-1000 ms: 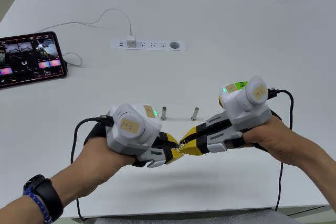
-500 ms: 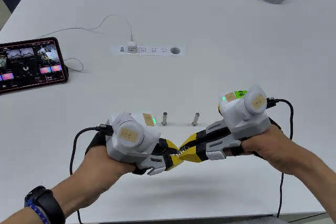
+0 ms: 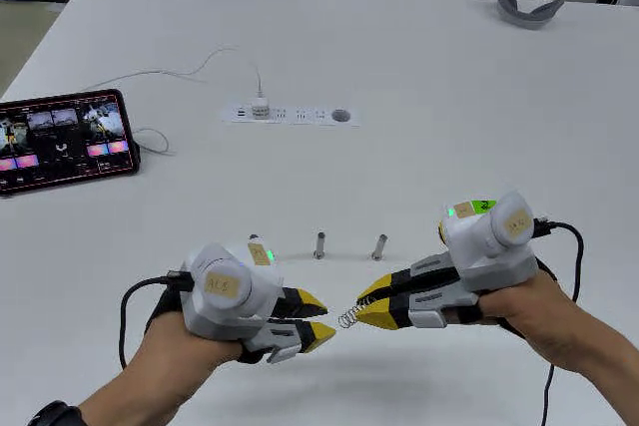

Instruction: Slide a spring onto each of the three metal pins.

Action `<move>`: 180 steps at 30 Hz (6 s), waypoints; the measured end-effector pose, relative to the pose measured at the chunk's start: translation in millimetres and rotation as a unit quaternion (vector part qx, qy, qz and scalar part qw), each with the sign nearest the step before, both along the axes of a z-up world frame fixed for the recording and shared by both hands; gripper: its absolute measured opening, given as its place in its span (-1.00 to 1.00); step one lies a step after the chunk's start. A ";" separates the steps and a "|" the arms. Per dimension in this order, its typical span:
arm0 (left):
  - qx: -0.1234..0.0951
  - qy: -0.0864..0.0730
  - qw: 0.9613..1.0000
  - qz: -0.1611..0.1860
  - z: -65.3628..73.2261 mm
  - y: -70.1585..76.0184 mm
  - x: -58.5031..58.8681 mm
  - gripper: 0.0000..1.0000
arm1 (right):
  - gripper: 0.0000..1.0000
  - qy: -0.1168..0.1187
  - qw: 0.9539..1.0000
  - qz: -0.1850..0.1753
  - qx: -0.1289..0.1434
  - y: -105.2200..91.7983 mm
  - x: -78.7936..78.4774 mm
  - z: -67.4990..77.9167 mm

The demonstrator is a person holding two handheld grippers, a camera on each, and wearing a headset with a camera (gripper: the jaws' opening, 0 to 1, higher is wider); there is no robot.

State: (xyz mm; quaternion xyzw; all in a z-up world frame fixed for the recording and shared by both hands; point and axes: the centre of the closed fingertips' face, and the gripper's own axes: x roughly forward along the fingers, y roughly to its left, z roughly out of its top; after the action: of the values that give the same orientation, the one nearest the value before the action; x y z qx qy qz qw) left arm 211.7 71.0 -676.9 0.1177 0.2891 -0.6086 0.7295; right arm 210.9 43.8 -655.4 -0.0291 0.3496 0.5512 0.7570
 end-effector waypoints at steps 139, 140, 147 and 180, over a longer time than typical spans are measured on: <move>0.007 0.043 0.959 0.280 -22.6 156.0 60.3 0.50 | -0.75 -0.038 0.978 0.055 -0.199 18.1 154.2 -77.0; 0.006 0.043 0.959 0.280 -22.1 155.5 60.4 0.50 | -0.75 -0.037 0.977 0.057 -0.201 18.3 153.5 -78.1; 0.004 0.042 0.959 0.281 -19.7 152.9 62.1 0.50 | -0.75 -0.040 0.974 0.069 -0.210 20.9 151.3 -86.1; 0.011 0.044 0.959 0.280 -19.0 153.0 60.9 0.50 | -0.62 -0.018 0.974 0.066 -0.217 16.6 148.5 -116.4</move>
State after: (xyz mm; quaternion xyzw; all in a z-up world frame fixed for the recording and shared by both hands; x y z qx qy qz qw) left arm 272.5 224.0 -695.9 0.0130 0.3486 -0.3813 0.8561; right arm 359.3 60.4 -771.7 -0.2254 0.4440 0.5103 0.7012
